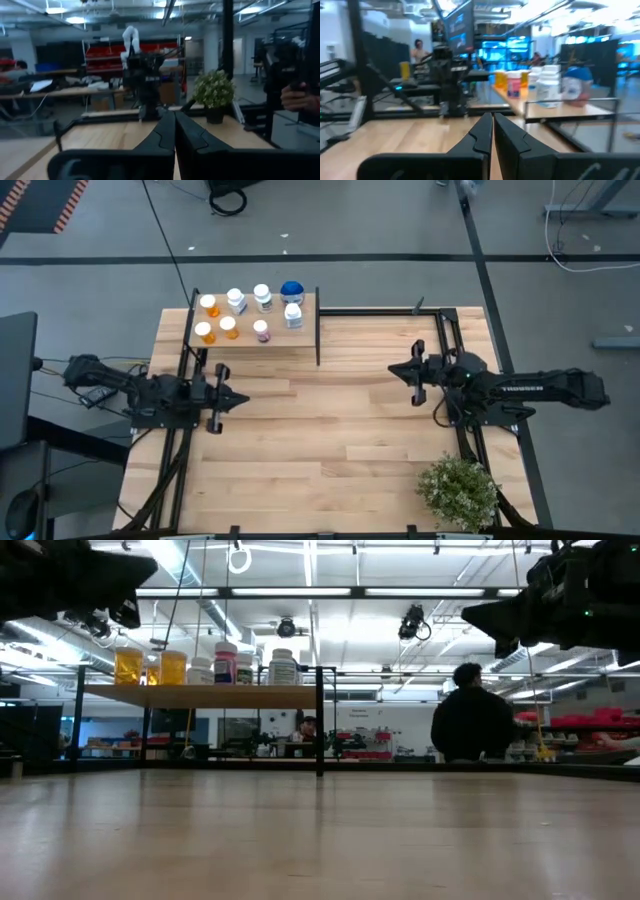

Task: Pick and place medicine bottles onto shelf by color
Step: Return to Home Position

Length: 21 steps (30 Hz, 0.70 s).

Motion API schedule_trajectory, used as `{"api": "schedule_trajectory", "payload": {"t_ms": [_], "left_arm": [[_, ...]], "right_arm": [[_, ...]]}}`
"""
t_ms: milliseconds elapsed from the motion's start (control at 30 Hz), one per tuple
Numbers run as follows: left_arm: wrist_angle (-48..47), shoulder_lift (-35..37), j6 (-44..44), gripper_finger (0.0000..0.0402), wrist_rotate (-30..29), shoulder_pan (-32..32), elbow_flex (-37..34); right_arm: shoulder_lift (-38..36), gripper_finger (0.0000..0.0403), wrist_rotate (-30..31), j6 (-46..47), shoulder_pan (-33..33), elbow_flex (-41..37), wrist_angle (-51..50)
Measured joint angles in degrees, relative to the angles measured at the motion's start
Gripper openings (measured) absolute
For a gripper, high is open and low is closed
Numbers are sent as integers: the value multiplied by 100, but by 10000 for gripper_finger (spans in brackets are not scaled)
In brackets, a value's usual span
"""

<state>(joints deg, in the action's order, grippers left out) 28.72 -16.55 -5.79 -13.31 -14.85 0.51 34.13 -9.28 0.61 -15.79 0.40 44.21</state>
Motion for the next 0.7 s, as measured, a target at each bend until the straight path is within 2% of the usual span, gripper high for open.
{"api": "schedule_trajectory", "payload": {"t_ms": [133,333,500,700], "left_arm": [[-509,137,219,1,329,487,-2],[-585,123,512,2,932,1220,-4],[-866,120,407,7,947,1555,-6],[-1044,120,551,25,952,1619,-7]], "right_arm": [[6,23,330,146,-212,0,17],[14,23,344,837,-313,0,-31],[13,23,302,1133,-308,0,110],[13,23,302,1125,-306,2,249]]}}
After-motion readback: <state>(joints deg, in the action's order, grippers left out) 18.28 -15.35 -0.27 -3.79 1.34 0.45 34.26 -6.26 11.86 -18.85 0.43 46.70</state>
